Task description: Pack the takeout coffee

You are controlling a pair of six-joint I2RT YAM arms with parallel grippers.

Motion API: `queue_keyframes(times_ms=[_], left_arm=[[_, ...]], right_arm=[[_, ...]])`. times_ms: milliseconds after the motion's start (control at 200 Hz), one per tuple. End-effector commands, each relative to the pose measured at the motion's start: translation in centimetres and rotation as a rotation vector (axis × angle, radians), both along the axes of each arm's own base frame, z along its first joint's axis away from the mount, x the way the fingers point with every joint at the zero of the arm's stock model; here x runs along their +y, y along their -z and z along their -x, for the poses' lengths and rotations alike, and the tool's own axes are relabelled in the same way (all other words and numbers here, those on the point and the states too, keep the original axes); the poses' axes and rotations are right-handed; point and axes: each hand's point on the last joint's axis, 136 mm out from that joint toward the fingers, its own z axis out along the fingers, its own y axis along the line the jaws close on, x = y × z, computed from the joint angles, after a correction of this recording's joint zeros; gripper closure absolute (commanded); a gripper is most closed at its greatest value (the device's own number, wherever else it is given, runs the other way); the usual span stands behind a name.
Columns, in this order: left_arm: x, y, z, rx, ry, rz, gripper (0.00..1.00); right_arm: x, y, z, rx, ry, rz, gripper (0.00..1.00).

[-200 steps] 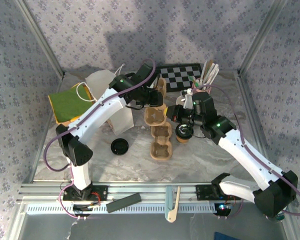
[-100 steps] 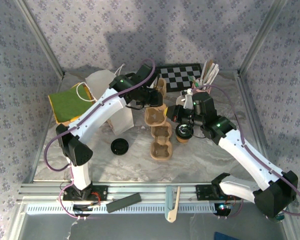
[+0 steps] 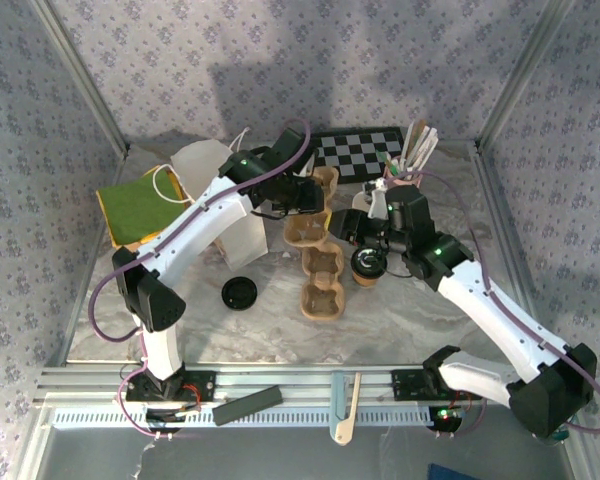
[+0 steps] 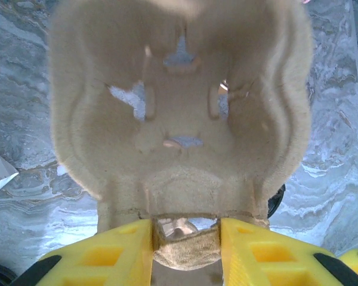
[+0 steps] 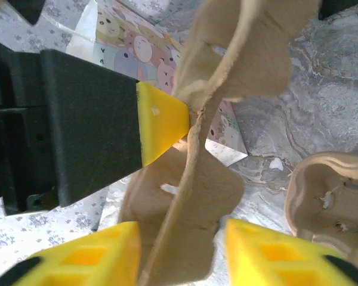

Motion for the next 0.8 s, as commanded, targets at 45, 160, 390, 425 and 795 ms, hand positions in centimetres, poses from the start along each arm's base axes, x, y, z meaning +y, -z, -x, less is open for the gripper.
queue_keyframes(times_ms=[45,160,390,425,795], left_arm=[[1.4,-1.8,0.2,-0.031,-0.021,-0.007,0.66],[1.5,-2.3,0.2,-0.039,-0.020,-0.006,0.67],[1.3,-1.2,0.5,-0.013,-0.017,-0.011,0.69],[1.2,-0.9,0.6,-0.007,-0.017,-0.010,0.69],[2.0,2.3,1.7,0.029,-0.031,-0.029,0.69]], right_arm=[[-1.5,-0.5,0.3,-0.022,0.030,0.008,0.32],[-2.5,-0.3,0.3,-0.021,0.053,0.010,0.30],[-2.3,0.7,0.1,0.011,0.045,-0.015,0.31],[-2.2,0.9,0.0,0.024,0.043,-0.023,0.31],[0.4,2.7,-0.4,0.152,0.030,-0.135,0.29]])
